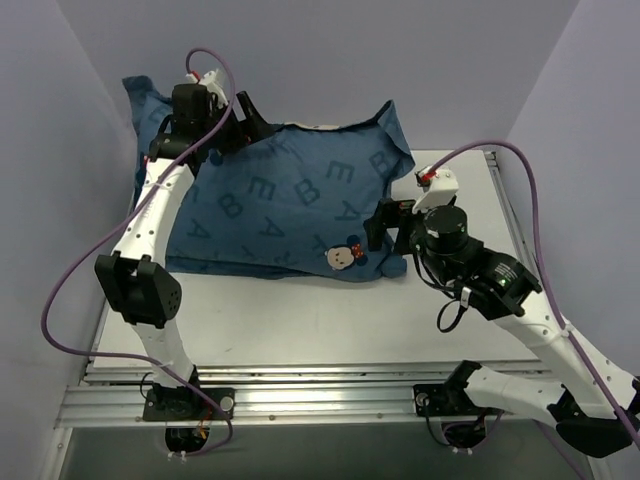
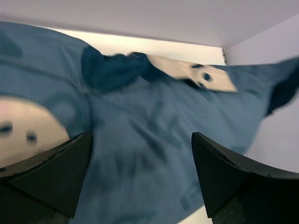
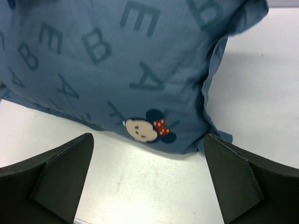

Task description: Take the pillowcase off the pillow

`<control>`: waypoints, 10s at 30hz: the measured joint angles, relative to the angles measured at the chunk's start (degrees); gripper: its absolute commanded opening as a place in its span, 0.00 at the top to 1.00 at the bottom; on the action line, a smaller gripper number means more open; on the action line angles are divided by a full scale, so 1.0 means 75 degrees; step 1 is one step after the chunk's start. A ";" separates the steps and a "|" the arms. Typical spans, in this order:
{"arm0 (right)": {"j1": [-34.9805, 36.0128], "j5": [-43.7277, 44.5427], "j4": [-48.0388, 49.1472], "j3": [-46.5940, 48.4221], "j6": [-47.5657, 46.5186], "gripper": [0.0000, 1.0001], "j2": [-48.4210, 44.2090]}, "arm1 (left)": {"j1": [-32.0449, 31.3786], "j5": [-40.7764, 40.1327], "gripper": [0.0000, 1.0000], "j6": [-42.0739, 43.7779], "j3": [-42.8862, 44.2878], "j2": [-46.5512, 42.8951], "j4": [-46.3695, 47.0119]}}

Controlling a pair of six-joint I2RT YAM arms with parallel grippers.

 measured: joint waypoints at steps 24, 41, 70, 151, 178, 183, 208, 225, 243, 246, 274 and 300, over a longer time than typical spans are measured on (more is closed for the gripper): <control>-0.1763 -0.1935 0.1900 -0.1072 0.1204 0.00 0.2719 | 0.0493 -0.2535 0.06 0.1419 -0.7871 -0.6656 -0.0373; -0.2119 -0.0460 0.4109 -0.1836 0.2052 0.88 0.4622 | 0.0504 -0.3497 0.06 0.1533 -0.8862 -0.6959 0.0341; -0.3756 -0.1652 0.2792 -0.1515 0.3118 0.00 0.2783 | 0.0504 -0.3008 0.06 0.1565 -0.8862 -0.7032 0.0487; 0.0058 0.2623 -0.0192 -0.0055 -0.0568 0.41 0.3413 | -0.4514 -0.3494 0.05 -0.2777 -0.8055 -0.4366 0.2521; -0.0248 0.1288 0.0583 -0.0571 -0.0391 1.00 0.2824 | -0.4724 -0.3200 0.02 -0.3348 -0.6330 -0.2696 0.2748; -0.0248 0.1256 0.0734 -0.0702 -0.0393 1.00 0.2821 | -0.4765 -0.3203 0.06 -0.3354 -0.6175 -0.2623 0.2734; -0.0799 0.0697 0.1005 -0.0816 -0.0364 1.00 0.2838 | -0.4867 -0.3923 0.98 -0.3450 -0.8897 -0.5523 0.2148; 0.0425 0.0192 0.1177 -0.0833 -0.0615 0.43 0.2926 | -0.4911 -0.3818 0.98 -0.3672 -0.9241 -0.4447 0.2885; -0.1632 0.1792 0.0449 -0.0420 0.0673 1.00 0.3331 | -0.4130 -0.3456 0.98 -0.2906 -0.8615 -0.5747 0.1690; -0.2480 0.1309 0.0265 0.0140 0.0580 1.00 0.3395 | -0.3587 -0.3296 0.98 -0.2649 -0.8527 -0.6298 0.1419; -0.1620 -0.0962 0.1958 -0.2328 -0.0443 1.00 0.1533 | -0.4109 -0.4246 0.19 -0.2544 -0.8174 -0.6024 0.0469; -0.0973 -0.0090 0.2270 -0.2498 -0.0644 1.00 0.1542 | -0.3130 -0.4616 0.37 0.0321 -0.4202 -0.1413 -0.0102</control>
